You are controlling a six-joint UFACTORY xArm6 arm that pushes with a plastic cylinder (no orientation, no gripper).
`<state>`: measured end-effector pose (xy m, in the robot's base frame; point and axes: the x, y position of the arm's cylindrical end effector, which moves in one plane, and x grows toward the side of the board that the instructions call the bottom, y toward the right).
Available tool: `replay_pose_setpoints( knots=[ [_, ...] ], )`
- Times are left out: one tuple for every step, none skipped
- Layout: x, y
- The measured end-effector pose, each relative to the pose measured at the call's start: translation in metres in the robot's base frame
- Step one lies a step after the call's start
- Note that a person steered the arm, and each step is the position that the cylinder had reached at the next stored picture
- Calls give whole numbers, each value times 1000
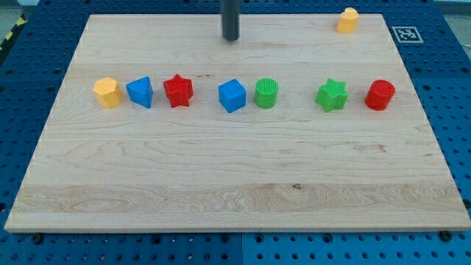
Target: Slide the yellow heart closer to the red circle
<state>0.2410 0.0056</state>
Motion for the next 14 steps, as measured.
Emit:
replay_pose_setpoints(
  knots=[
    [-29, 50],
    [-45, 114],
    [-46, 137],
    [-46, 148],
    [-47, 172],
    [-47, 197],
    [-47, 220],
    [-40, 227],
    [-35, 227],
    [-26, 227],
    [-13, 227],
    [4, 227],
    [27, 228],
    [49, 234]
  ],
)
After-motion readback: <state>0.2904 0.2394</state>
